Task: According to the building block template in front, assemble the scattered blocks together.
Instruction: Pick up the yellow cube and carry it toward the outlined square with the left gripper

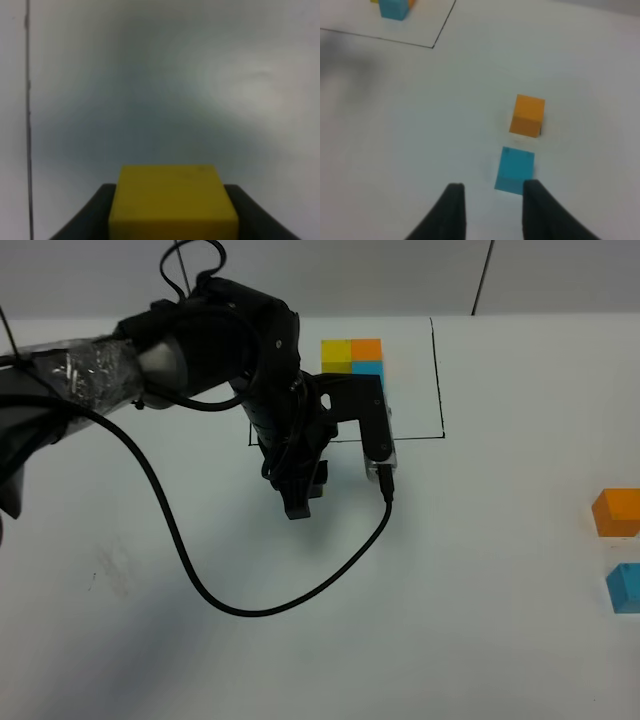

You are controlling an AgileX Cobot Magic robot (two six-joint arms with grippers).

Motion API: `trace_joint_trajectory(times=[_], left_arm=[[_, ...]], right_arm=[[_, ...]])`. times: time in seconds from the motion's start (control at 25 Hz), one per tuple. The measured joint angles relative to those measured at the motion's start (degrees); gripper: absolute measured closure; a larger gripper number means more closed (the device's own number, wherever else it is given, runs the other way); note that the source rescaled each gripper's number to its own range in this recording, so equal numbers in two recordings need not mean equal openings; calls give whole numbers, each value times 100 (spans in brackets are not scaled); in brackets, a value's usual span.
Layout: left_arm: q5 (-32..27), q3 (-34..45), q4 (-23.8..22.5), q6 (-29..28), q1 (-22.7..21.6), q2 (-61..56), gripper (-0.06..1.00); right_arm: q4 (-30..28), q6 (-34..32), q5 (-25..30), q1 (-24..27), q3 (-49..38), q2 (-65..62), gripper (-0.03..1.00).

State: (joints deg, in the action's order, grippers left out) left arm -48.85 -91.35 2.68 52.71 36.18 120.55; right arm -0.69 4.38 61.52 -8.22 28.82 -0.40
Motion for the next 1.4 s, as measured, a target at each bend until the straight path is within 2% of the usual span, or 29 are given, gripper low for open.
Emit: trace_joint_trajectory(times=[0.24,0.48,1.04,1.08,1.16,1.24,1.28,1.32,1.4], left_arm=[[284,-2,15,362,36,419,92],[521,-6,223,832,36,648,92],[571,-43,240,829,36,779,91],[566,-43,240,791,36,785,86],[512,-43,234,675,36,806,61],[379,-97,234,614,36,798,25],[324,-152,234,567,36,747,13],[240,-226,229,525,36,671,3],[39,-389,229,421,36,435,-5]], right_arm=[[0,0,0,0,0,0,97],[0,0,0,0,0,0,97],[0,0,0,0,0,0,97],[0,0,0,0,0,0,97],[0,0,0,0,0,0,97],[0,0,0,0,0,0,97],[0,0,0,0,0,0,97],[0,0,0,0,0,0,97],[0,0,0,0,0,0,97]])
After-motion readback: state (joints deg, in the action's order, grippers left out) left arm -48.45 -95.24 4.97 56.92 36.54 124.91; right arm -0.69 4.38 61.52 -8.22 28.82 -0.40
